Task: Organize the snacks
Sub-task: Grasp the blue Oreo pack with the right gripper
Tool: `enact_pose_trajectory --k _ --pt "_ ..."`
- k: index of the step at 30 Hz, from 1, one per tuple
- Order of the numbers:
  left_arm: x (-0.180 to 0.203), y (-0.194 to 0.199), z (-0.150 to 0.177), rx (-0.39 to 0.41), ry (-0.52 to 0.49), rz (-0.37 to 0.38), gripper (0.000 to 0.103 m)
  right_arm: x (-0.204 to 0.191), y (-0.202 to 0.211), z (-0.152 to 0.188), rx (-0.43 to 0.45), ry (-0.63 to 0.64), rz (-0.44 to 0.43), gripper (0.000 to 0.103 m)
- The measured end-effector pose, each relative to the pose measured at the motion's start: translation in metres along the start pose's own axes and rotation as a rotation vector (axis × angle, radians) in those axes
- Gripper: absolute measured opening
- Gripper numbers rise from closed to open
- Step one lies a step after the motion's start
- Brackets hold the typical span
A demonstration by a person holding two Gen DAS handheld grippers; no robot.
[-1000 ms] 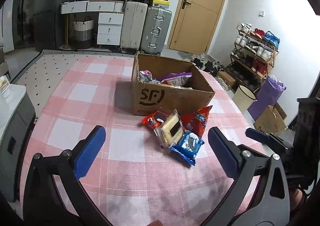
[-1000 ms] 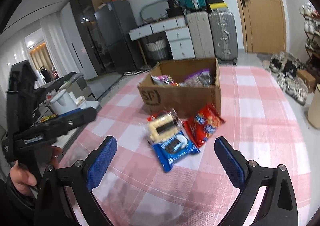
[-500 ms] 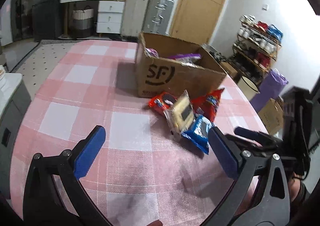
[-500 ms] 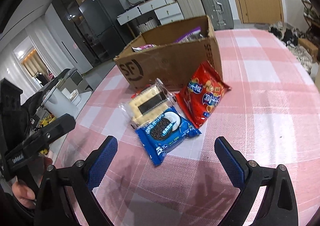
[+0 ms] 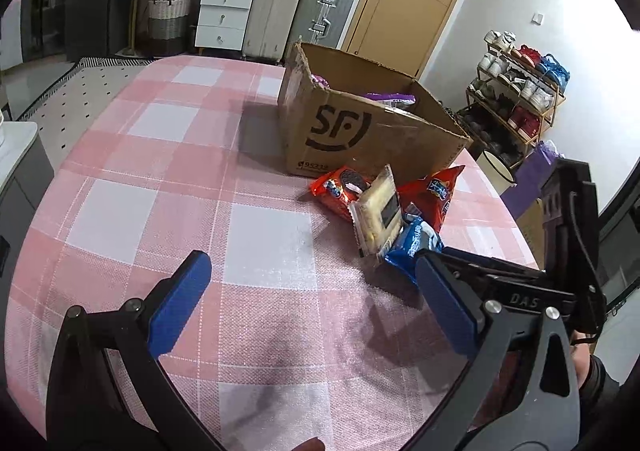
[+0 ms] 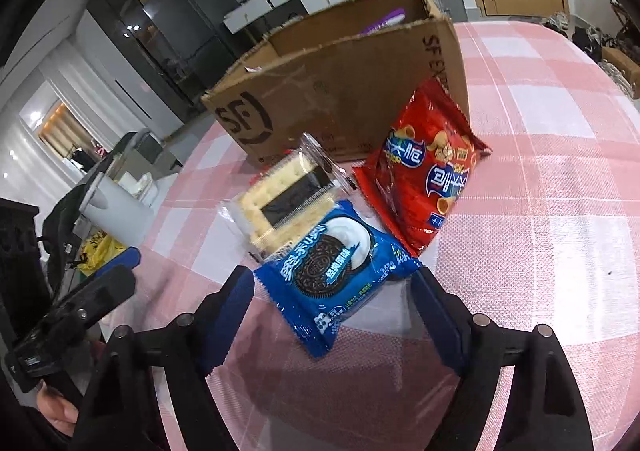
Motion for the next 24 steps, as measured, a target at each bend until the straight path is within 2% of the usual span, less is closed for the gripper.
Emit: enact_pose_trajectory --k 3,7,10,18,20,24 --pt "-0.003 -0.003 0.001 -0.008 0.007 -0.003 0.102 -0.002 -0.006 -0.001 -0.003 0.006 0.015 0.079" --pt "-0.003 -0.004 0.003 -0.013 0.007 0.002 0.102 0.000 -0.009 -0.004 0.002 -0.006 0.025 0.068" --pt "-0.002 -0.004 0.005 -0.018 0.001 -0.001 0.102 0.001 -0.012 -0.006 -0.003 -0.021 0.012 0.047" --pt "0.002 0.001 0.005 -0.019 -0.003 0.001 0.102 0.005 -0.007 0.000 0.010 -0.048 -0.031 0.036" --pt "0.003 0.002 0.005 -0.021 -0.006 -0.002 0.102 0.005 0.000 0.000 0.026 -0.051 -0.049 0.023" --pt "0.007 0.004 0.006 -0.021 -0.013 -0.003 0.102 0.007 0.005 0.003 0.026 -0.055 -0.071 0.021"
Point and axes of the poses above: each gripper's, at about its wrist camera, not at the fingertips, and y roughly against the way its jaws point, x to its right, z to its underside, the point moved 8 cm from there along -y, roughly the way its jaws point, and after that the axes turned 4 degrees about z, right-handed, at the moved point
